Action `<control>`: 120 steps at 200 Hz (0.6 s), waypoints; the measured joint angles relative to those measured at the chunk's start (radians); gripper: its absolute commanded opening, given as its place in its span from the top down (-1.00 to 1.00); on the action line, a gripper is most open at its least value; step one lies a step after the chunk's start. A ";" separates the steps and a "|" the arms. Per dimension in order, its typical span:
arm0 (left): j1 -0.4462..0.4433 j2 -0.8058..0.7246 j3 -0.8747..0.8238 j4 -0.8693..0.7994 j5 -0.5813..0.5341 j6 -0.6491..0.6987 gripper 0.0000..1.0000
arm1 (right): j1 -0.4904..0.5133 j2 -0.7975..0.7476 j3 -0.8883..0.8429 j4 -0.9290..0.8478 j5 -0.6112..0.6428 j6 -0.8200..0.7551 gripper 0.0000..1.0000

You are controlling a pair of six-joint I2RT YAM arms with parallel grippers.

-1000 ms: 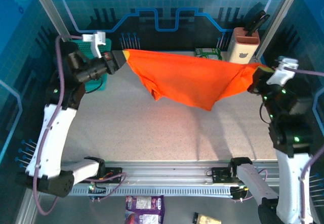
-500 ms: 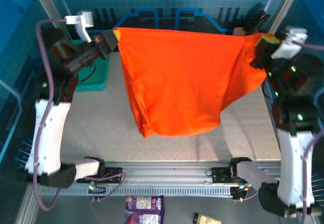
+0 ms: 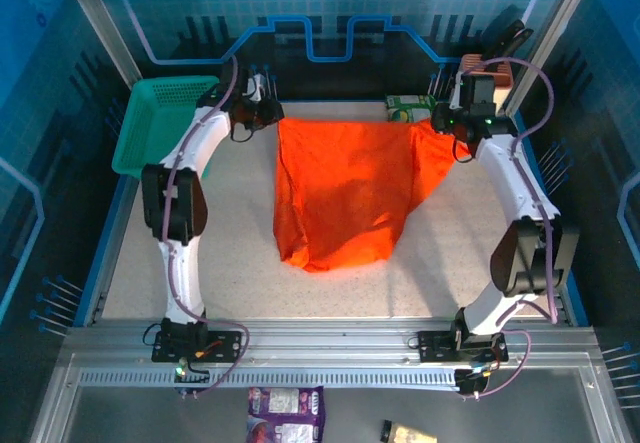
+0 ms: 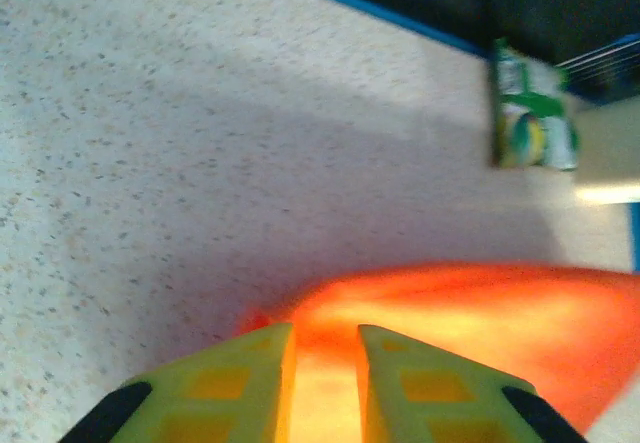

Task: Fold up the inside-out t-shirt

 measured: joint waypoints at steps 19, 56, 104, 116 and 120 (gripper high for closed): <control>-0.002 0.008 0.008 -0.047 -0.016 0.003 0.38 | 0.013 -0.010 0.003 -0.027 0.000 0.010 0.27; -0.054 -0.167 -0.097 -0.095 -0.070 0.015 0.32 | 0.093 -0.146 -0.081 -0.047 -0.032 0.041 0.27; -0.335 -0.509 -0.459 -0.141 -0.207 -0.014 0.35 | 0.225 -0.302 -0.320 -0.085 -0.159 0.134 0.41; -0.408 -0.543 -0.534 -0.154 -0.245 -0.039 0.38 | 0.273 -0.314 -0.386 -0.094 -0.187 0.164 0.44; -0.436 -0.550 -0.560 -0.157 -0.260 -0.053 0.40 | 0.290 -0.315 -0.406 -0.093 -0.197 0.173 0.46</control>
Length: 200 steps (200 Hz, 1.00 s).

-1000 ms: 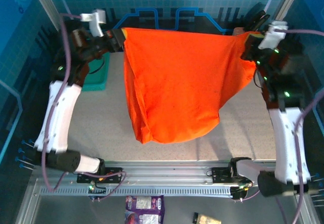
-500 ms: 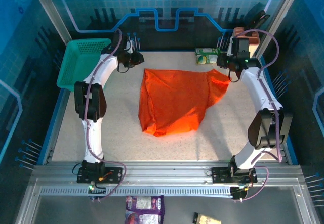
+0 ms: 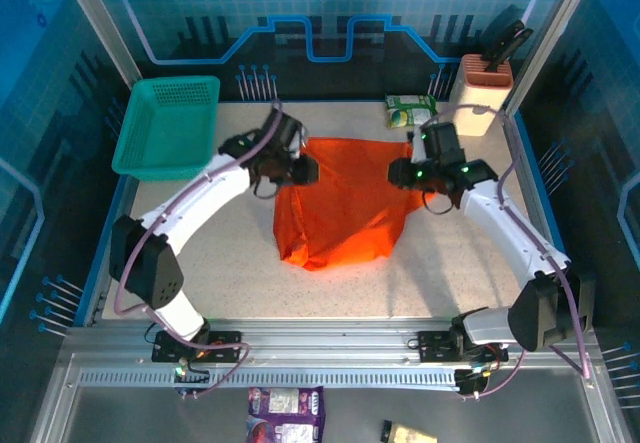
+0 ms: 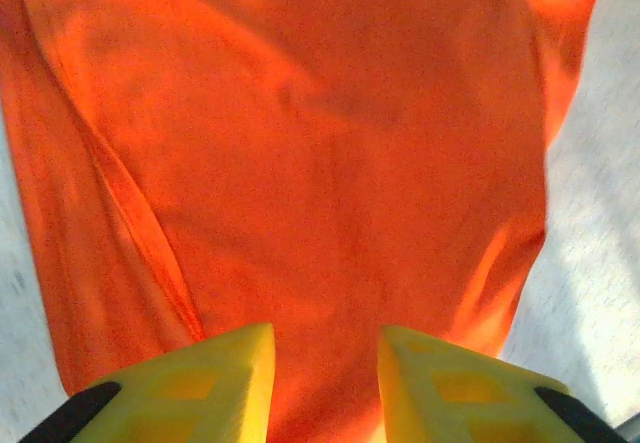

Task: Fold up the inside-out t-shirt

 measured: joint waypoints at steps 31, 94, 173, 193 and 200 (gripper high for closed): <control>-0.158 -0.003 -0.152 -0.006 -0.055 -0.101 0.47 | 0.105 0.000 -0.153 0.064 -0.109 0.113 0.53; -0.301 0.105 -0.285 0.021 -0.114 -0.228 0.38 | 0.255 0.177 -0.251 0.312 -0.197 0.296 0.45; -0.300 0.174 -0.291 -0.092 -0.338 -0.223 0.18 | 0.280 0.283 -0.282 0.326 -0.106 0.318 0.16; -0.300 0.186 -0.291 -0.111 -0.356 -0.223 0.18 | 0.280 0.283 -0.282 0.312 -0.083 0.307 0.16; -0.300 0.188 -0.291 -0.112 -0.357 -0.222 0.18 | 0.280 0.283 -0.282 0.309 -0.077 0.307 0.17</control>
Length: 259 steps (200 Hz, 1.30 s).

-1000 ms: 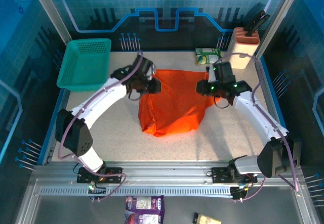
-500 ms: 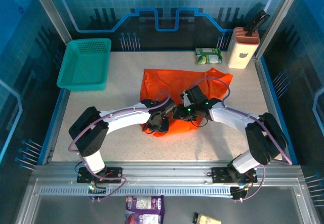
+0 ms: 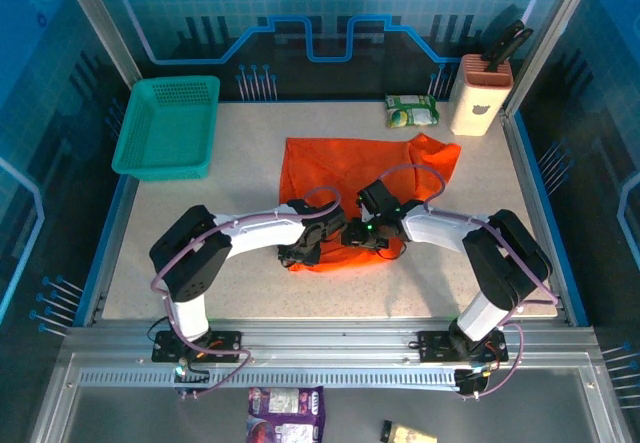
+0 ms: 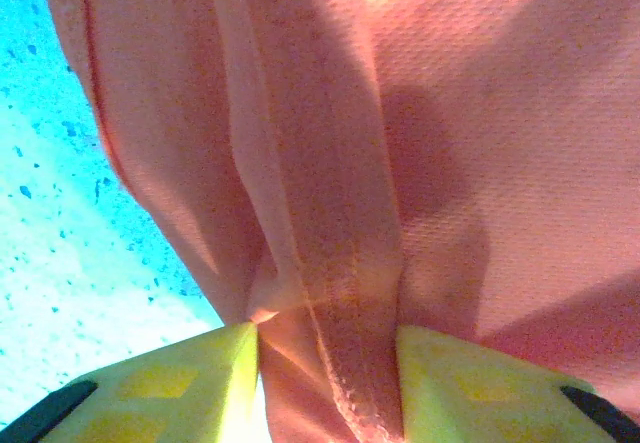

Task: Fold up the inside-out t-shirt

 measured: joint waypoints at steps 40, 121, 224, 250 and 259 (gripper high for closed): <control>-0.008 0.002 0.008 -0.014 -0.001 -0.003 0.34 | 0.000 0.000 -0.001 -0.002 0.011 -0.007 0.24; -0.003 -0.095 0.020 -0.064 -0.032 0.008 1.00 | -0.004 0.000 -0.018 -0.023 0.076 -0.025 0.90; 0.425 -0.436 -0.048 0.146 0.315 0.166 0.83 | -0.163 -0.080 -0.019 -0.092 0.128 -0.111 0.81; 0.436 -0.248 -0.031 0.109 0.257 0.226 0.42 | -0.166 -0.122 -0.003 -0.151 0.137 -0.132 0.60; 0.436 -0.205 -0.029 0.091 0.225 0.230 0.34 | -0.166 -0.142 0.012 -0.167 0.140 -0.144 0.53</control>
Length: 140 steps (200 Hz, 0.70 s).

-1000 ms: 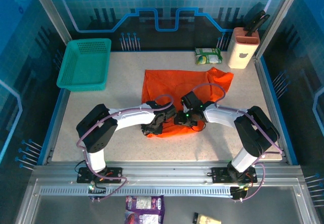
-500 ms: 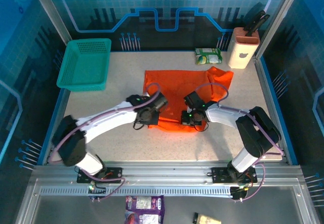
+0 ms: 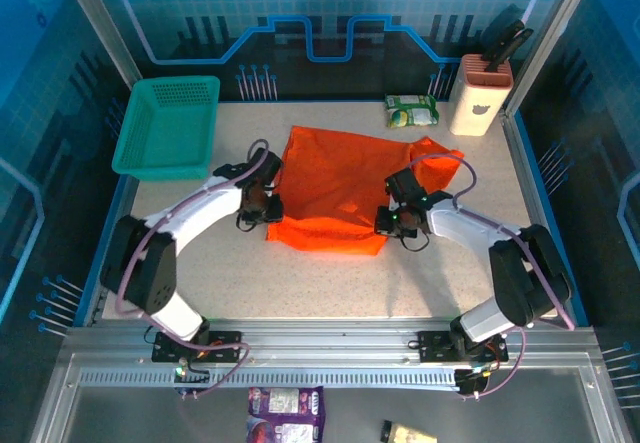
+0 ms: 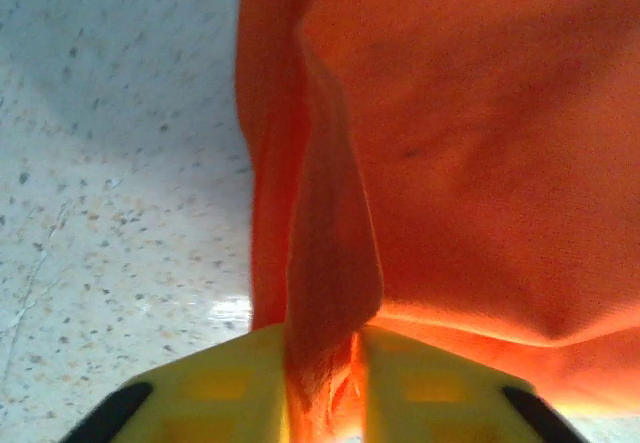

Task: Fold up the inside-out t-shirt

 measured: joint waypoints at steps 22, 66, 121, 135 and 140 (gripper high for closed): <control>0.004 0.019 0.002 -0.050 -0.073 0.011 0.26 | 0.000 -0.060 0.018 -0.023 0.003 -0.013 0.28; 0.004 -0.058 -0.005 -0.106 -0.135 -0.007 0.23 | 0.000 -0.141 -0.005 -0.079 0.022 -0.027 -0.12; -0.068 -0.147 -0.117 -0.075 -0.095 -0.134 0.22 | 0.000 -0.076 -0.056 -0.063 -0.028 -0.048 -0.17; -0.093 -0.140 -0.148 -0.056 -0.071 -0.167 0.21 | 0.000 -0.043 -0.056 -0.048 -0.039 -0.048 -0.19; -0.102 -0.134 -0.154 -0.049 -0.066 -0.181 0.20 | 0.000 -0.029 -0.056 -0.044 -0.042 -0.048 -0.20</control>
